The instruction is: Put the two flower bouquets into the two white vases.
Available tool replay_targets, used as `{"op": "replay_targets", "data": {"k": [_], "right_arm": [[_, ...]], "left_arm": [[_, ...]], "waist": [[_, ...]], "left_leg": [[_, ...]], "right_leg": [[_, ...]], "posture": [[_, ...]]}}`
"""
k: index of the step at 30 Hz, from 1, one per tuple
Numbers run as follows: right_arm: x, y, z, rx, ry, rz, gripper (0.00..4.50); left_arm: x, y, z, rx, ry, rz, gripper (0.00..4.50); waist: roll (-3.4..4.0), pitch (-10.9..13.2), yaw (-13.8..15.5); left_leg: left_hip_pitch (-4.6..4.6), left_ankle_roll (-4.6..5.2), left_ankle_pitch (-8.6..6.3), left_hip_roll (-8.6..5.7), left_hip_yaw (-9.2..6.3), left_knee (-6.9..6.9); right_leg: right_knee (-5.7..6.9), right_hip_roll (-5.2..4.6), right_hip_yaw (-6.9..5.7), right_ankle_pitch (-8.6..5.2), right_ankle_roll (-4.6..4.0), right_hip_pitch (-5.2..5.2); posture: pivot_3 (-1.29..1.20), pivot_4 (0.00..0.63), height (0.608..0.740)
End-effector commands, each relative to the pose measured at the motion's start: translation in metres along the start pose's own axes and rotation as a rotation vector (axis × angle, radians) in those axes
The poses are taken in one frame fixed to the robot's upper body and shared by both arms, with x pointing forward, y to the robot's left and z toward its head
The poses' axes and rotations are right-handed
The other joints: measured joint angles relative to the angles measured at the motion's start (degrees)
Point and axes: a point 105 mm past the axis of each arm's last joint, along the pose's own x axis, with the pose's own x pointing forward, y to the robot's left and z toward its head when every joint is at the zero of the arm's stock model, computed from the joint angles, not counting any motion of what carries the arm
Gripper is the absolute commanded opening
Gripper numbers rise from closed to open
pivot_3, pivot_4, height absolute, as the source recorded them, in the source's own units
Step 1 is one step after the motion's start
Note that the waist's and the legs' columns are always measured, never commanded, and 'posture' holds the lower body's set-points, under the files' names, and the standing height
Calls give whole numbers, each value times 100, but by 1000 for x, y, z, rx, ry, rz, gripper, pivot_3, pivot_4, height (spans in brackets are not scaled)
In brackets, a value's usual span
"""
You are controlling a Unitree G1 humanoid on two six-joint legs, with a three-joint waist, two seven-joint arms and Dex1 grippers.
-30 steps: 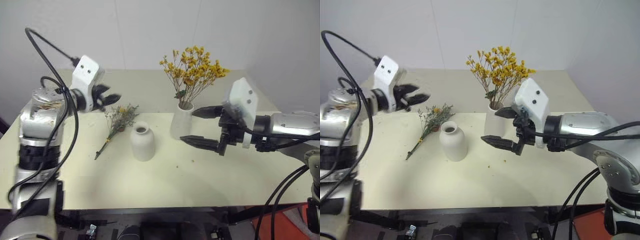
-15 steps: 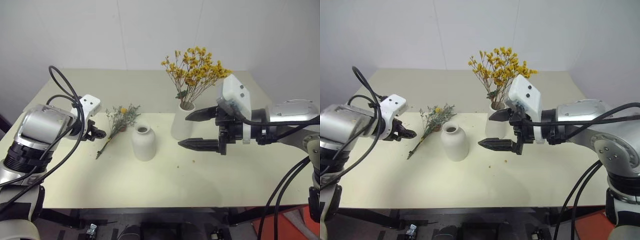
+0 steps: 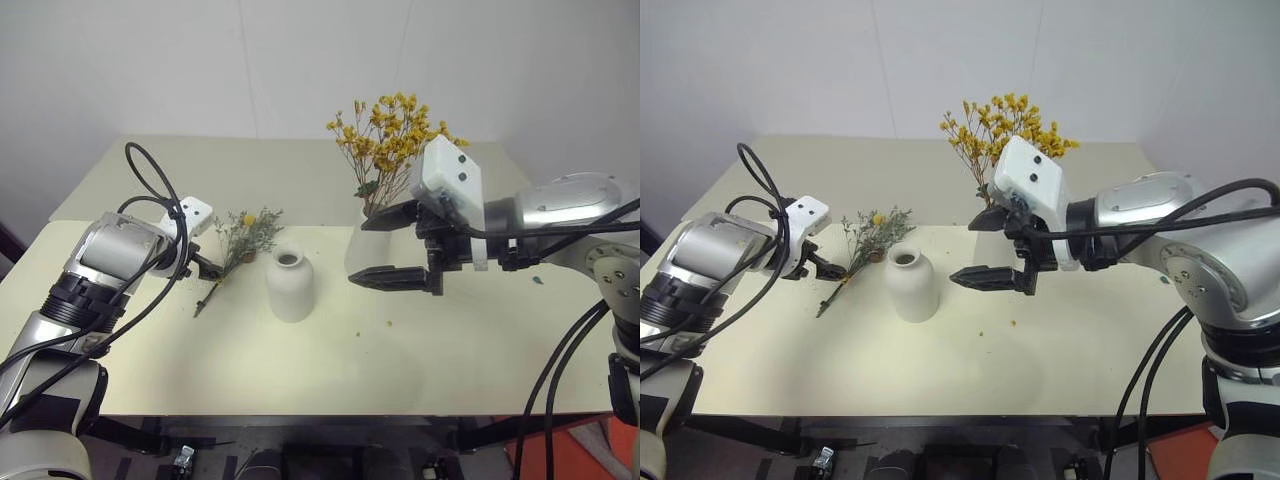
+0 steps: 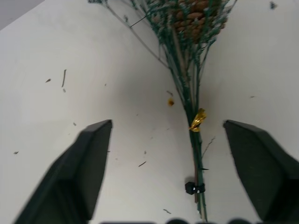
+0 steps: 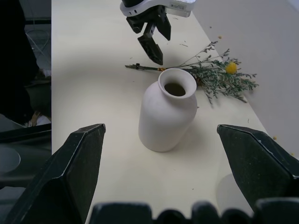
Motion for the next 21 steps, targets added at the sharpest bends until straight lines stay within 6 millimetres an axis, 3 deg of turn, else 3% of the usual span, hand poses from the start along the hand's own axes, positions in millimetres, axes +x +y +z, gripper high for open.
{"op": "replay_targets", "data": {"k": [1,16,21], "right_arm": [[-6,-4,13,-47,-30,-25,4500],[7,-8,14,-43,-22,10,4500],[6,-10,14,-37,-21,-8,4500]], "left_arm": [[-13,-3,11,13,-15,-20,4457],[30,-8,-10,-98,102,-59,4457],[35,-5,-11,-123,114,-61,4457]], "waist": [[0,0,-1],[0,0,-4],[0,0,-4]], "left_leg": [[0,0,0,0,0,0],[0,0,0,-1,0,3],[1,0,0,-2,0,3]], "right_leg": [[1,0,0,0,0,0],[5,0,1,0,0,-1],[5,0,1,0,0,-1]], "posture": [[0,150,740],[0,150,740],[0,150,740]]}}
